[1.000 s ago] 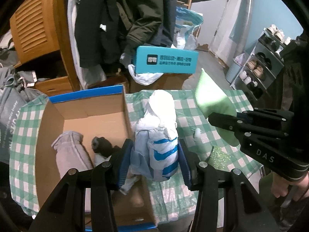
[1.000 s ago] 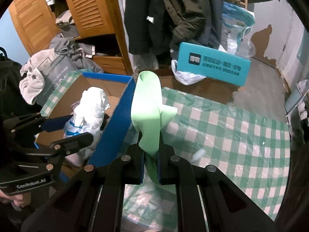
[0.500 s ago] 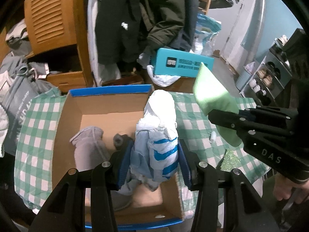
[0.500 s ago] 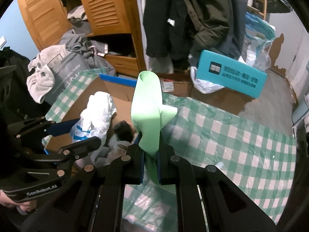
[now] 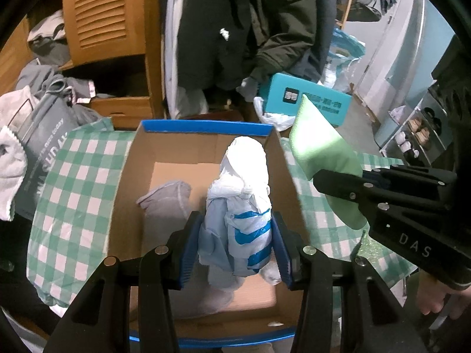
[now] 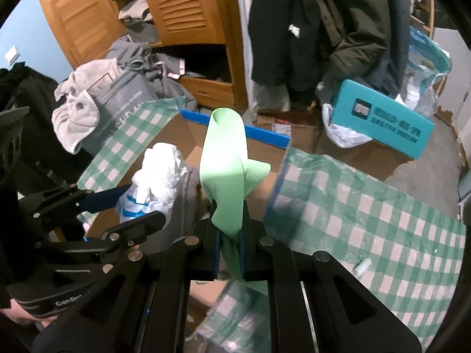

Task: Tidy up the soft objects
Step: 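Lift both held items and carry them over the cardboard box, then lower both items into the box and open both grippers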

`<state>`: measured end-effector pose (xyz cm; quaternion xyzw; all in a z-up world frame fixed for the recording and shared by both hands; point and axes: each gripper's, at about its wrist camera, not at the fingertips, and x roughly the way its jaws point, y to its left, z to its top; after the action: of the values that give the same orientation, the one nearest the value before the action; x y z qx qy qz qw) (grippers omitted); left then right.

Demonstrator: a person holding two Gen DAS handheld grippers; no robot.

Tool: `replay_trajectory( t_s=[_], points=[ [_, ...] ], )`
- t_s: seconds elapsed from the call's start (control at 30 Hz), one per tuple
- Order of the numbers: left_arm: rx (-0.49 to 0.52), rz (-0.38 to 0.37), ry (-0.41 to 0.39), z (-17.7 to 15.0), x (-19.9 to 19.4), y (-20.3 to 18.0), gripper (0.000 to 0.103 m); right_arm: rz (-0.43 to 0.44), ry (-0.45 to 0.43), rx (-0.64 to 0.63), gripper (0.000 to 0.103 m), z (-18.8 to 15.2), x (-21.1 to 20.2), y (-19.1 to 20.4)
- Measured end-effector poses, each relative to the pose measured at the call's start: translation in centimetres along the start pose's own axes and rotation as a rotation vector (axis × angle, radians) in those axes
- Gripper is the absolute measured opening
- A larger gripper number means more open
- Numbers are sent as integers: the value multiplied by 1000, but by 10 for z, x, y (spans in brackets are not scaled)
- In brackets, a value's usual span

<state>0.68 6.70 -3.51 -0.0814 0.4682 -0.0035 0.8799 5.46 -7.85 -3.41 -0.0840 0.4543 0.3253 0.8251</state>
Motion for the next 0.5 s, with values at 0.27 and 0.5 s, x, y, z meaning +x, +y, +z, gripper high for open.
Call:
replay_trajectory(
  t_s=[0.27, 0.5],
  points=[
    [-37, 24, 29, -7, 10, 23, 48, 34, 45, -22, 9, 4, 25, 20],
    [-71, 40, 56, -10, 18, 37, 49, 48, 73, -33, 9, 6, 40, 29]
  ],
)
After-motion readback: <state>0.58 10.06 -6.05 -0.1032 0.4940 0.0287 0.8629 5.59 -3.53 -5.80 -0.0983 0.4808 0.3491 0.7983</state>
